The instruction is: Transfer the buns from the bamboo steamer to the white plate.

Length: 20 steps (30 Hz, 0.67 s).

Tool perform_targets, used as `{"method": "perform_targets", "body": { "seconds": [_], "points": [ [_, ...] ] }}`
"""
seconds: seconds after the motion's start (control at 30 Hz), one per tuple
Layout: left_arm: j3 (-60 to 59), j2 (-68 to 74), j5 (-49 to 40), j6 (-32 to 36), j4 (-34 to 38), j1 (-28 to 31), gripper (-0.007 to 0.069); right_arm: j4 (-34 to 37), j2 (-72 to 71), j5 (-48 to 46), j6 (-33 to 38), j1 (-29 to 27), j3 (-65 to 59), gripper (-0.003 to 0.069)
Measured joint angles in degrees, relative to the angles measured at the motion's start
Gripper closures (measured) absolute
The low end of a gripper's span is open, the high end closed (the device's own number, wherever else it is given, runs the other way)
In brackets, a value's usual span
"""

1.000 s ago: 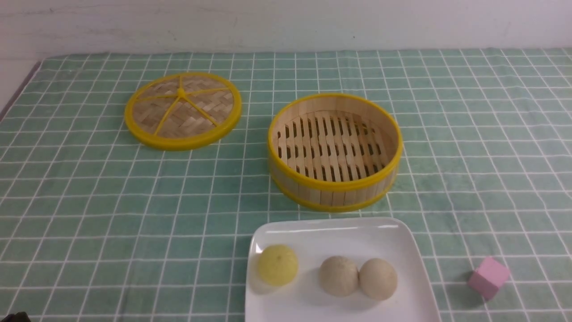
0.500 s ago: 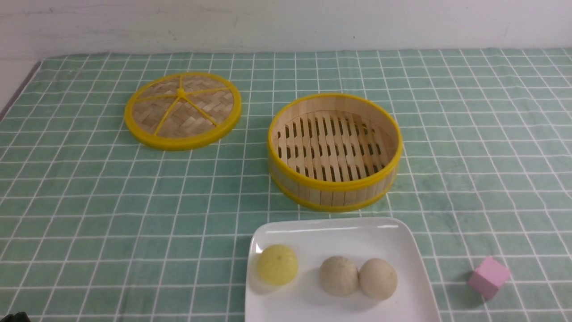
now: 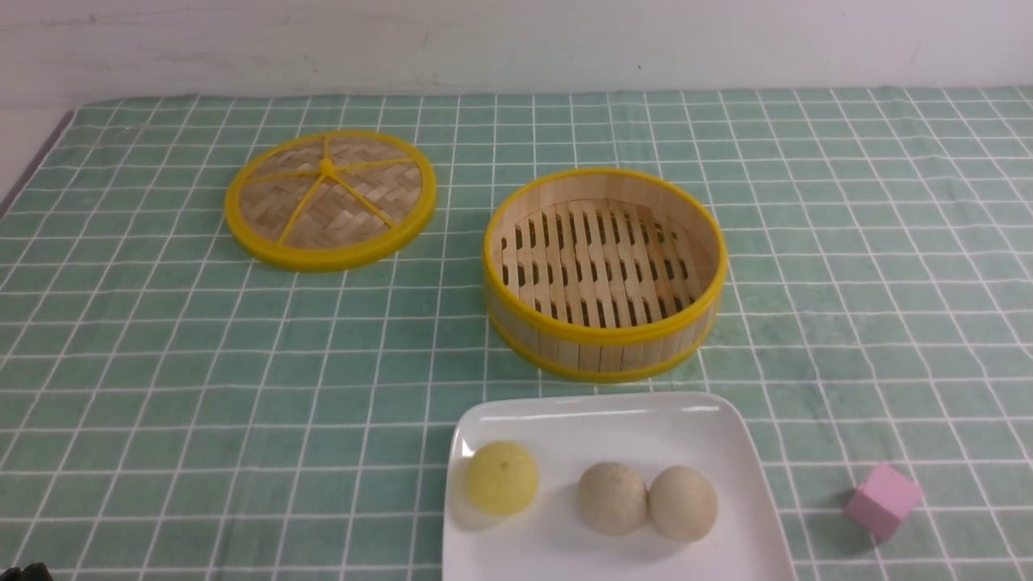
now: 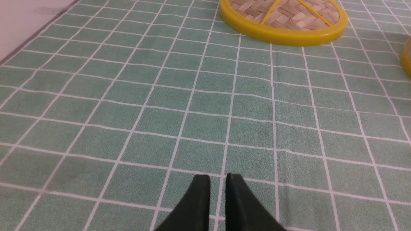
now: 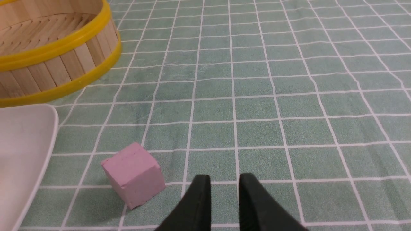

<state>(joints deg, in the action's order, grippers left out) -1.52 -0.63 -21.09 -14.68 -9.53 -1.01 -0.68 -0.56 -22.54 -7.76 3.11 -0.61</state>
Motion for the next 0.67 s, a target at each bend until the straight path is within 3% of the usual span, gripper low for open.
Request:
{"method": "perform_targets", "body": {
  "seconds": [0.67],
  "points": [
    [0.0,0.0,0.0,0.0,-0.3,0.0,0.0497,0.0,0.0,0.0,0.0,0.0,0.0,0.0498]
  ]
}}
